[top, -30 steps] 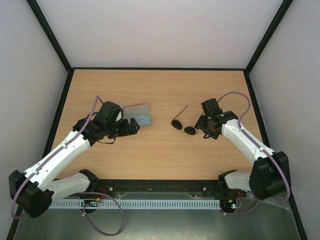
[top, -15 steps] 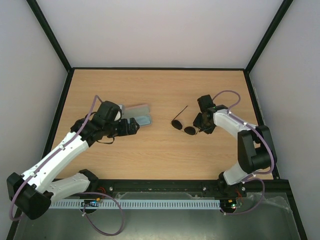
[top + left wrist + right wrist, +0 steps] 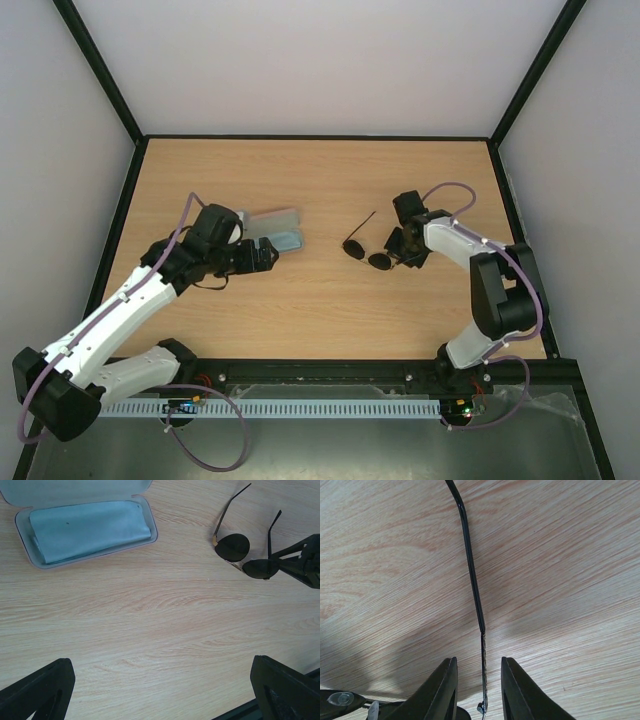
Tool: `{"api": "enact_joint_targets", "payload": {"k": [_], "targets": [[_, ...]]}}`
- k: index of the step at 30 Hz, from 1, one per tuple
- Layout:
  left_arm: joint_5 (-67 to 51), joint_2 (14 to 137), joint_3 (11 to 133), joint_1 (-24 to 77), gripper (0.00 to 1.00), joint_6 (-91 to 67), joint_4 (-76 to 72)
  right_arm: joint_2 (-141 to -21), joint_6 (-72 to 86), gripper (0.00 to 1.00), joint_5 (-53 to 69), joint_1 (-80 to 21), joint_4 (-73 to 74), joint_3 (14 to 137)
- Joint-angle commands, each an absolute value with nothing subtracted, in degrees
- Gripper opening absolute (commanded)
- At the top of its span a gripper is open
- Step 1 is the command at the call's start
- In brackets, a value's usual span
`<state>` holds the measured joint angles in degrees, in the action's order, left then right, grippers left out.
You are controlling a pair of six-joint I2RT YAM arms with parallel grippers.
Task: Organize the sunglasses
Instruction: Pick up the sunglasses from the center of the board.
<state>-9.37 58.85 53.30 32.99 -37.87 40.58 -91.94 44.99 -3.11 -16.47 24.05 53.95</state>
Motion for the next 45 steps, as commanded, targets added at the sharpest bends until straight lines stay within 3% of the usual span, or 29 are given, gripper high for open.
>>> {"api": "enact_joint_targets", "payload": {"k": [1, 4, 7, 17, 19, 26, 32, 45], "targets": [[-10.27, 58.92, 53.21, 33.2, 0.99, -37.68, 40.0, -93.78, 43.54, 0.26, -2.24, -16.26, 25.33, 54.45], [-10.28, 59.08, 53.39, 33.19, 0.99, -37.78, 39.91, -94.08, 43.2, 0.26, -1.56, -16.23, 24.75, 53.55], [-10.25, 59.29, 53.11, 33.2, 0.99, -37.72, 39.77, -93.92, 42.76, 0.19, -1.26, -16.26, 24.34, 52.69], [-10.37, 60.35, 52.91, 33.21, 0.99, -38.22, 38.85, -89.66, 42.82, 0.18, 2.07, -16.3, 22.67, 47.98], [-10.44, 60.63, 52.86, 33.19, 0.99, -38.21, 38.56, -88.31, 43.22, 0.1, 3.17, -16.5, 21.71, 45.54], [-10.8, 61.42, 52.76, 33.24, 0.99, -38.38, 37.73, -84.27, 43.39, 0.09, 3.13, -17.18, 21.64, 41.78], [-10.96, 61.8, 52.66, 33.45, 0.99, -38.56, 37.3, -82.16, 42.4, 0.02, 1.67, -17.89, 23.27, 42.63], [-10.77, 61.7, 51.24, 33.69, 0.99, -38.6, 36.96, -83.54, 37.52, 0.01, 1.52, -25.22, 26.8, 45.92]]}}
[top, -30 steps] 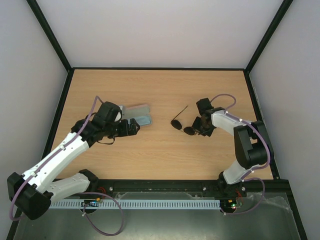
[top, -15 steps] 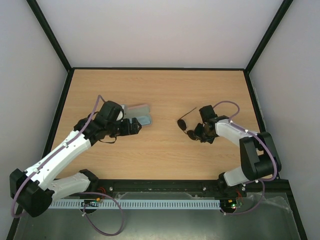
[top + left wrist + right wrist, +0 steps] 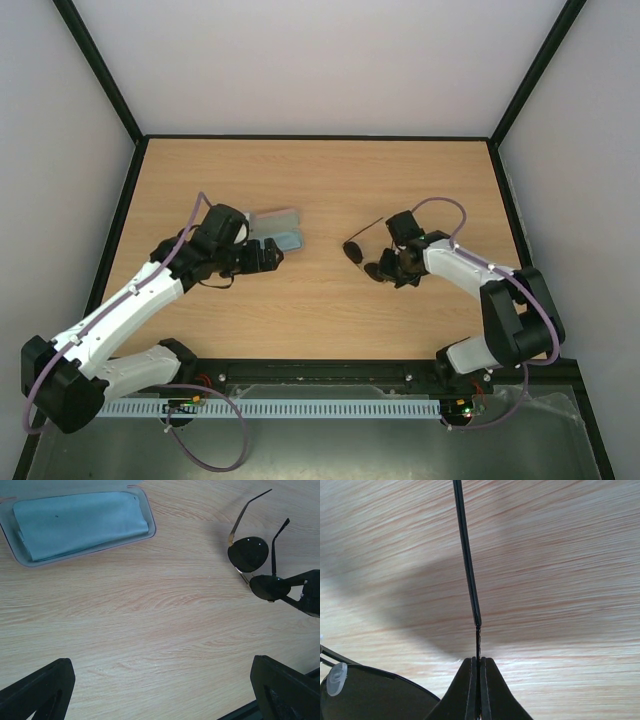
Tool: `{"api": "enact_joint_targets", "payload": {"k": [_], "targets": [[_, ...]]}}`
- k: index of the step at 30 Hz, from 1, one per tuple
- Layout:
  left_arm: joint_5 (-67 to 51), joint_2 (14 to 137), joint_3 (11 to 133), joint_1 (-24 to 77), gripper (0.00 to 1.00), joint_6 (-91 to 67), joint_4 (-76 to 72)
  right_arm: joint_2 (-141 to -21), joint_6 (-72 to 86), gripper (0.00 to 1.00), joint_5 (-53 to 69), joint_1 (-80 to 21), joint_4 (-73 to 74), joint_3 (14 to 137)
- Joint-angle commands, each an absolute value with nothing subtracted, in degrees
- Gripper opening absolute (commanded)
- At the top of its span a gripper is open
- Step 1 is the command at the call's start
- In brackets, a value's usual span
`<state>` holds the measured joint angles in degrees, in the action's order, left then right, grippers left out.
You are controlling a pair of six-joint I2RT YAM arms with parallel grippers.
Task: Organize the sunglasses
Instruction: Pick up the sunglasses from the center of the board.
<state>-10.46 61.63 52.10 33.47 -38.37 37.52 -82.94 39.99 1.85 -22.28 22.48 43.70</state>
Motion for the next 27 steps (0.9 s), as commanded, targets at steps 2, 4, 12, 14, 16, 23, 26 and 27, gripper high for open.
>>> {"api": "enact_joint_targets", "payload": {"k": [2, 4, 12, 14, 16, 23, 26, 27], "targets": [[-10.68, 61.72, 51.18, 33.71, 0.99, -38.6, 36.9, -83.82, 36.77, 0.01, 1.07, -27.72, 27.78, 46.7], [-10.64, 61.78, 51.0, 33.72, 0.99, -38.63, 36.87, -84.23, 36.68, 0.01, 0.26, -30.52, 28.82, 47.55], [-10.81, 62.5, 50.65, 33.74, 0.99, -38.33, 36.36, -82.1, 36.69, 0.01, -2.89, -39.39, 31.72, 47.74], [-11.5, 63.0, 50.54, 33.66, 0.99, -37.87, 36.2, -81.02, 35.21, 0.01, -3.7, -41.21, 32.17, 47.99], [-12.16, 63.46, 50.38, 33.66, 0.99, -37.35, 36.04, -80.21, 34.81, 0.01, -4.29, -42.32, 32.68, 48.28], [-13.77, 64.5, 49.04, 33.69, 0.82, -36.77, 35.83, -78.69, 32.03, 0.01, -3.18, -43.12, 31.91, 48.34], [-13.97, 64.13, 48.45, 33.78, 0.81, -36.97, 35.59, -81.23, 30.1, 0.01, -3.23, -43.19, 32.57, 49.66], [-13.97, 64.01, 48.24, 33.83, 0.81, -36.95, 35.6, -82.26, 29.53, 0.01, -3.61, -43.24, 32.82, 50.22]]}}
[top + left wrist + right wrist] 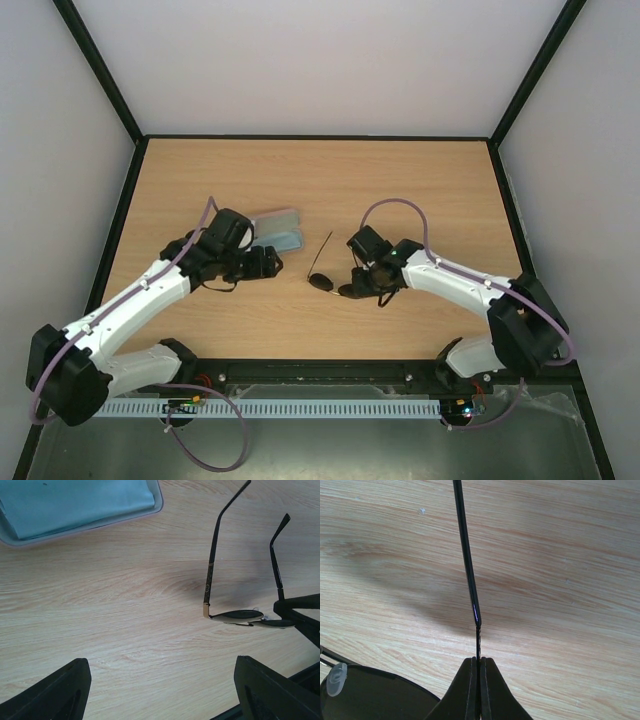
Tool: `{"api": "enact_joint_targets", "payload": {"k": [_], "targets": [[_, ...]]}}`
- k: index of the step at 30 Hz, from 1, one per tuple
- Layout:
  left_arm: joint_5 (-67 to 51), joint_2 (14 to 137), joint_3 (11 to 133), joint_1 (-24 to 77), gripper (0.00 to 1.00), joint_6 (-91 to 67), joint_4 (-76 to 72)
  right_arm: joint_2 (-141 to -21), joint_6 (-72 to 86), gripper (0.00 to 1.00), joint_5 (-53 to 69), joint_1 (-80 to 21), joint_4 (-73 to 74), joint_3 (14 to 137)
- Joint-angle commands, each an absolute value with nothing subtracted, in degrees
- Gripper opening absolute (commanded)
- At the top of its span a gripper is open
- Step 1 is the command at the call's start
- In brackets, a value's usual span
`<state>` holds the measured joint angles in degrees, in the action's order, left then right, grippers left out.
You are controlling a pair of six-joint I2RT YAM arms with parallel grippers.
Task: Organize the sunglasses
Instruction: Pick up the sunglasses from the center of the board.
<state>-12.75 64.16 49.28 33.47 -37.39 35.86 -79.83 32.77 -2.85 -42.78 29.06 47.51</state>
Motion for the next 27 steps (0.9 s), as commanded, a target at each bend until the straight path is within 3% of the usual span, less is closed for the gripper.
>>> {"api": "enact_joint_targets", "payload": {"k": [1, 19, 27], "targets": [[-13.97, 63.88, 48.11, 33.79, 0.81, -36.96, 35.55, -83.15, 28.92, 0.01, -4.03, -43.23, 33.06, 50.71], [-13.98, 62.13, 46.42, 33.81, 0.8, -36.95, 36.42, -97.49, 17.72, 0.01, -7.91, -43.35, 39.37, 63.52], [-13.95, 62.17, 44.96, 33.81, 0.8, -37.11, 35.77, -91.63, 19.62, 0.01, -8.28, -43.36, 36.95, 61.59]]}}
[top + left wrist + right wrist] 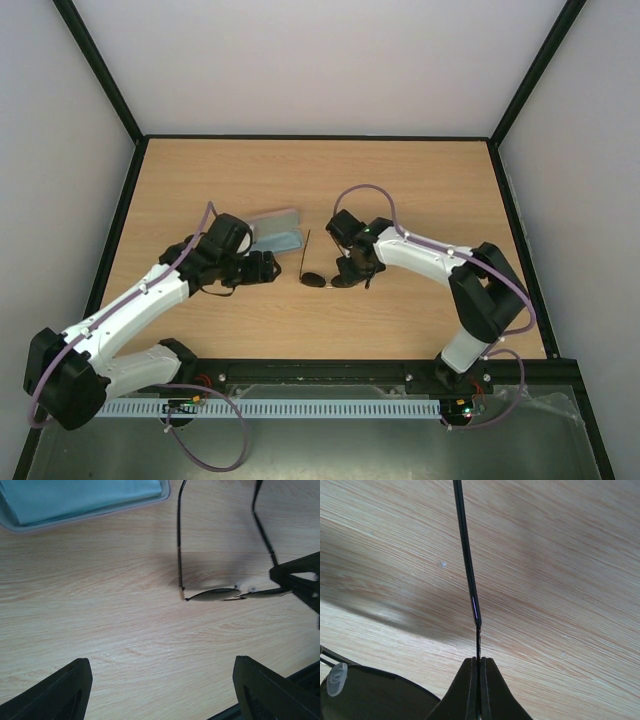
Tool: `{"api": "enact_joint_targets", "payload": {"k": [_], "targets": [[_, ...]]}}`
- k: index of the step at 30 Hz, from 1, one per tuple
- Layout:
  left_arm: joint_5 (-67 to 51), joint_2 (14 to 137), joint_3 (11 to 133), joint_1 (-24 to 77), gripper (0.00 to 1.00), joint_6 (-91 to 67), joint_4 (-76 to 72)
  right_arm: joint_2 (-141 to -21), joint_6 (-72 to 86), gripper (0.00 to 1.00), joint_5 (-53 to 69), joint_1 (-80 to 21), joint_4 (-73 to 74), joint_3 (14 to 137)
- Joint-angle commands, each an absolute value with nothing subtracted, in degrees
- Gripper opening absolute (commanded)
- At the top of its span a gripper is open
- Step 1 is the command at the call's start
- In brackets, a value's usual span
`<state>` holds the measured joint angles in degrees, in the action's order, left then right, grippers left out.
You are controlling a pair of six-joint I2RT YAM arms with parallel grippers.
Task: Organize the sunglasses
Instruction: Pick up the sunglasses from the center of the board, then fold the sunglasses.
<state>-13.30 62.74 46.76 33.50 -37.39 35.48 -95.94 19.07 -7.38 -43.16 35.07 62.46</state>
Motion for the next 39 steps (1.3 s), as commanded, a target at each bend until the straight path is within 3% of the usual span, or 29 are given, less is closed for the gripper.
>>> {"api": "enact_joint_targets", "payload": {"k": [1, 8, 23, 28, 32, 39], "targets": [[-13.97, 62.31, 44.78, 33.83, 0.8, -37.09, 35.57, -90.49, 19.88, 0.01, -7.9, -43.41, 36.29, 60.87], [-14.07, 63.85, 44.5, 33.81, 0.8, -37.18, 34.03, -84.81, 20.83, 0.01, -7.48, -43.85, 33.17, 57.8], [-14.12, 67.83, 43.28, 33.77, 0.8, -37.76, 30.43, -85.13, 23.55, 0.01, -5.89, -44.79, 29.53, 54.24], [-20.29, 68.44, 41.35, 33.79, 0.81, -39.54, 25.1, -84.61, 24.12, 0.01, -3.4, -45.34, 27.42, 52.94], [-25.36, 69.84, 39.7, 33.79, 0.72, -40.81, 20.21, -83.86, 23.95, 0.01, 0.45, -45.62, 25.47, 51.54], [-26.08, 70.05, 37.65, 33.83, 0.42, -41.81, 18.44, -82.54, 24.1, 0.01, 2.0, -45.71, 24.46, 50.09]]}}
